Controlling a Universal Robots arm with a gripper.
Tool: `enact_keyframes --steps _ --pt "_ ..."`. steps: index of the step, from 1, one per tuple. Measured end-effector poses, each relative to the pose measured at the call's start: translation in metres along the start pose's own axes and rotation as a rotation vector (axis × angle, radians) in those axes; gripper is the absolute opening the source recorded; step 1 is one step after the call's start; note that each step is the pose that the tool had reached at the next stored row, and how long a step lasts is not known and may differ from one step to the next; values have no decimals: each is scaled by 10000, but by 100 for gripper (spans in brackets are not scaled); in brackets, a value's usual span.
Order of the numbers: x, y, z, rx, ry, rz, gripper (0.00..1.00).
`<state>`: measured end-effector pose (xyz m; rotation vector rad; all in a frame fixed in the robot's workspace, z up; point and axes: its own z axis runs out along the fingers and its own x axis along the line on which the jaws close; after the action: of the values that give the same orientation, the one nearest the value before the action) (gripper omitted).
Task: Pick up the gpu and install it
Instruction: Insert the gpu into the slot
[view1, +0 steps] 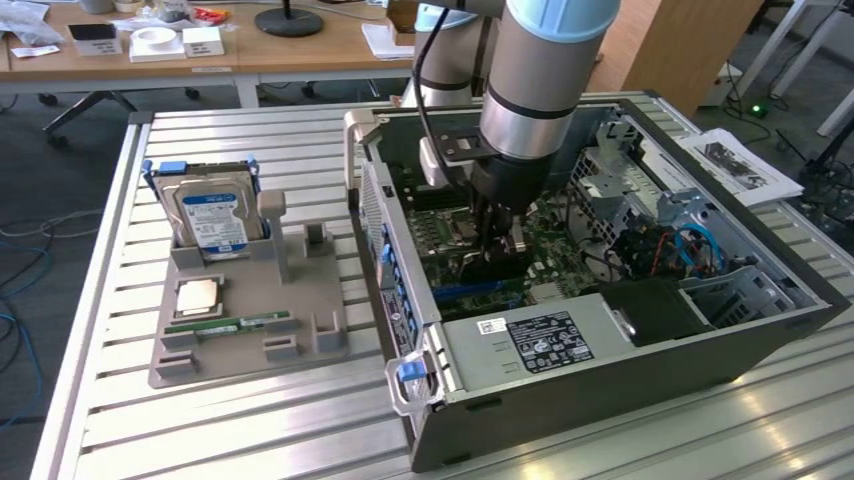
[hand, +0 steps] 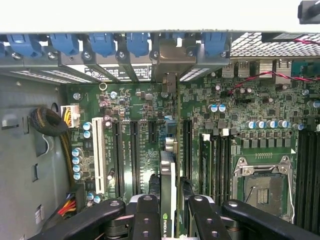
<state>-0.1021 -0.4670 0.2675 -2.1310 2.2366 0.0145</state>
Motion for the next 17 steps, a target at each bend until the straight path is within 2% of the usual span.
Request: enact_keyframes --steps 2,4,5,9,11,17 --pt "0 1 1 4 53 0 27" --pt "0 0 0 9 174 -2 27" --pt "0 -1 1 10 193 -4 27" --pt "-1 -1 1 10 192 -5 27" --pt "-3 -2 2 11 167 -3 27" --pt "-5 -21 2 9 166 -3 27"
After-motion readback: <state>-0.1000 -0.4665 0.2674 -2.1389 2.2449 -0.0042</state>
